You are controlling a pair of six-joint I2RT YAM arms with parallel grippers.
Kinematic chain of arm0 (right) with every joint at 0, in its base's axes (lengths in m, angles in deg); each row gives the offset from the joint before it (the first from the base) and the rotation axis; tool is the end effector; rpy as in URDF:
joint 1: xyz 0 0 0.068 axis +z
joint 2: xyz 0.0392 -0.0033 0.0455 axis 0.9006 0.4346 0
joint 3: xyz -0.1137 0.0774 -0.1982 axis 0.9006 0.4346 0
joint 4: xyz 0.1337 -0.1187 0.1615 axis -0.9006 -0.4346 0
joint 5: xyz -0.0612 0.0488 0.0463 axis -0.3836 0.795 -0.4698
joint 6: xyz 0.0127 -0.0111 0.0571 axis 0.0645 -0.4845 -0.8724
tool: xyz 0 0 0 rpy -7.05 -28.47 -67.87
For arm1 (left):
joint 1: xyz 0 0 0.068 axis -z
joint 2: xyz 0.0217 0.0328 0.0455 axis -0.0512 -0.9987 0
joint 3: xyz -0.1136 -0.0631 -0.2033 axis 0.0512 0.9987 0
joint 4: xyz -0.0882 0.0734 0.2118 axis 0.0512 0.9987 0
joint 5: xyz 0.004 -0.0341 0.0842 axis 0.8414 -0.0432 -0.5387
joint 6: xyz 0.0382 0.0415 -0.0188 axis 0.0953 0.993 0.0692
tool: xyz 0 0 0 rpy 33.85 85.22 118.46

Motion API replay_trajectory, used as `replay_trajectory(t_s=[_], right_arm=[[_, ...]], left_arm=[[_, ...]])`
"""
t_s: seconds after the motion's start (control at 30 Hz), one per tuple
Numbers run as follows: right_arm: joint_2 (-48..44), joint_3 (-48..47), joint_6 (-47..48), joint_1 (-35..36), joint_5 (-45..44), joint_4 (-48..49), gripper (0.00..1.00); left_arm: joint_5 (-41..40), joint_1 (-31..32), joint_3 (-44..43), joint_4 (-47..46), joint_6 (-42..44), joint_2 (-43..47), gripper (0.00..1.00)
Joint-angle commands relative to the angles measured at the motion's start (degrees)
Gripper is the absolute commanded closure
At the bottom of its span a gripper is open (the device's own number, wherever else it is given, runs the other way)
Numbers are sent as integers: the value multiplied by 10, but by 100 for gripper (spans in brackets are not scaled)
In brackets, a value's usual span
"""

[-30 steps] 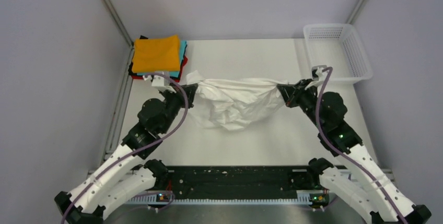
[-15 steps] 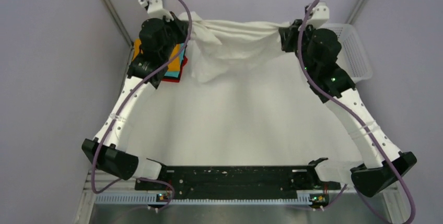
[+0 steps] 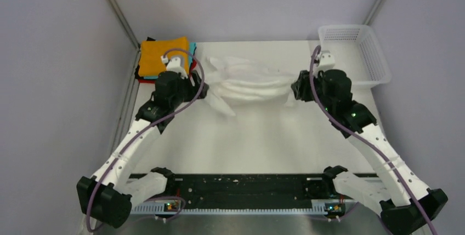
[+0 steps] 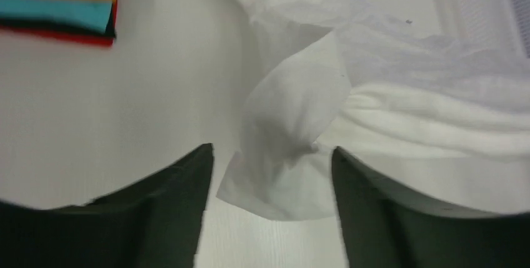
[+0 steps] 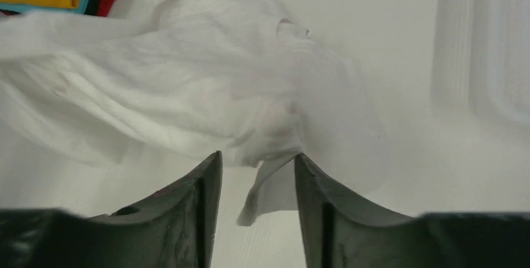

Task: Fold and stack the t-shirts
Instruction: Flatten out the tshirt

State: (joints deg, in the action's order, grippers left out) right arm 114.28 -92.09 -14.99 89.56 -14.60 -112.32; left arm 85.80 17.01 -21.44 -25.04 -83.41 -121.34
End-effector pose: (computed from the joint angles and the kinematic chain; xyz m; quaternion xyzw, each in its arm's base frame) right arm 0.1960 0.0878 0.3575 -0.0642 0.7981 0.1514 0.5796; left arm 0.2257 -0.0824 0.3322 -0.0219 0.8059 -0.2220 0.5484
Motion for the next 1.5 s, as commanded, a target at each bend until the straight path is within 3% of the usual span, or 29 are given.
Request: replay_trajectory(t_s=[0.0, 0.03, 0.07, 0.17, 0.37, 0.5, 0.67, 0.93, 1.13, 1.23, 1.27, 1.3, 1.43, 1.47], right_arm=[[-42, 98, -60, -4, -33, -75, 27], [-43, 116, -72, -4, -56, -87, 4], [-43, 130, -82, -4, -79, -91, 1], [-37, 160, -100, -4, -123, -89, 1], [-36, 198, -118, -4, -95, -46, 1], [-55, 249, -150, -4, -89, 5, 1], [-93, 317, -201, -4, -60, 57, 1], [-131, 372, -226, -4, -106, 98, 1], [-68, 375, -206, -4, -25, 192, 1], [-7, 358, -196, -4, 10, 230, 1], [16, 350, -194, -4, 21, 248, 2], [38, 340, -193, -3, 29, 265, 3], [149, 283, -171, 13, 20, 304, 4], [179, 269, -162, 15, 20, 322, 4]], left_arm=[[-114, -2, 94, 63, -81, 15, 3], [-132, -3, 99, 76, -92, 14, 1], [-136, -2, 101, 88, -98, 14, 1], [-105, -2, 103, 95, -108, 18, 1], [17, -2, 169, 19, -130, -1, 1], [49, 13, 223, -23, -154, -16, 1], [35, 44, 283, -29, -191, -11, 1], [3, 124, 371, -20, -255, 39, 1], [-67, 132, 383, -73, -261, -6, 2], [-107, 131, 358, -108, -276, -62, 7], [-120, 130, 347, -118, -277, -80, 13], [-129, 127, 335, -121, -279, -97, 25], [-163, 111, 287, -98, -285, -159, 95], [-168, 106, 281, -86, -287, -166, 100]])
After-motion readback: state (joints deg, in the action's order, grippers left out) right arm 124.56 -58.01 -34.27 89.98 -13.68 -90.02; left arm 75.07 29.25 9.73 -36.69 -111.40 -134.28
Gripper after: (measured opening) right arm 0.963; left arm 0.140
